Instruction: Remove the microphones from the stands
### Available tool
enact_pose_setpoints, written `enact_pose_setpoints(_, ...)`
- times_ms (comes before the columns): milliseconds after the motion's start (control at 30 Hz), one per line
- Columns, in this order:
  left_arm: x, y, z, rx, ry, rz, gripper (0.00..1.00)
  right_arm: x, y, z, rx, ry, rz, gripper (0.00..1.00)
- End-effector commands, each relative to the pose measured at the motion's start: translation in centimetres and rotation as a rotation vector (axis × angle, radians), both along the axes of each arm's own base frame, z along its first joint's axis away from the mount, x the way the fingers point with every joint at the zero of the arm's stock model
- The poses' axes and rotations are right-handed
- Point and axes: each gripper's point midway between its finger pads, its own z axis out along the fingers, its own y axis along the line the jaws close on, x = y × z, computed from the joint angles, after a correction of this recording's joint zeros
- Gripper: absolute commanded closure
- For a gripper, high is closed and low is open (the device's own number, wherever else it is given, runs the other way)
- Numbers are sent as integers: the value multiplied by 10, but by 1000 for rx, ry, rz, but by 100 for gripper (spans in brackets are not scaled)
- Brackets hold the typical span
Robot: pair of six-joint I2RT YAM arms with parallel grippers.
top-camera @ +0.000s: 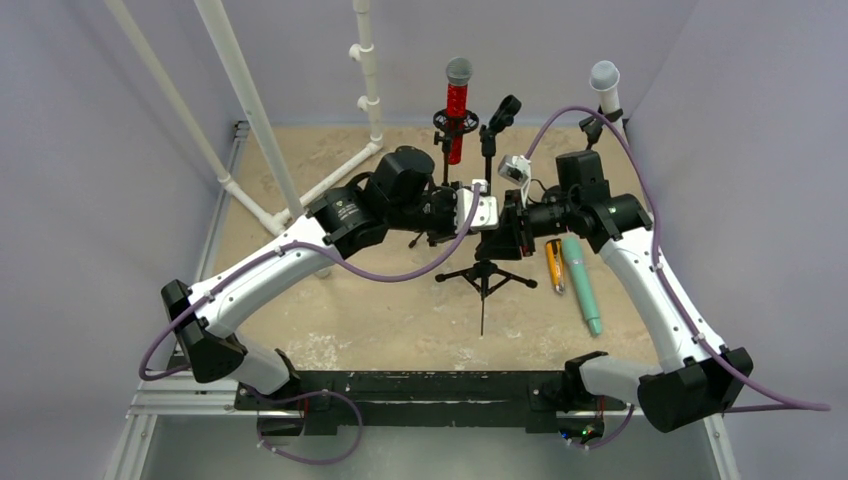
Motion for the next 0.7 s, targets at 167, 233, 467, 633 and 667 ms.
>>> enact_pose_setpoints(167,-33,-5,21,-71,107,-152,100,-7,-2,14,26,-103,42,100)
enact_pose_setpoints(233,-41,-2,24,-99,200,-189,100,-6,-4,14,5,-140,43,100)
enact_pose_setpoints(467,-60,10,30,-117,576,-314,100,-1,-15,12,-79,-242,34,100)
enact_pose_setpoints(633,-69,15,27,-103,724,-363,74,0,-18,11,-105,-271,31,100)
enact_pose_setpoints(667,-69,16,26,-100,737,-358,64,0,-18,11,-104,-270,32,100)
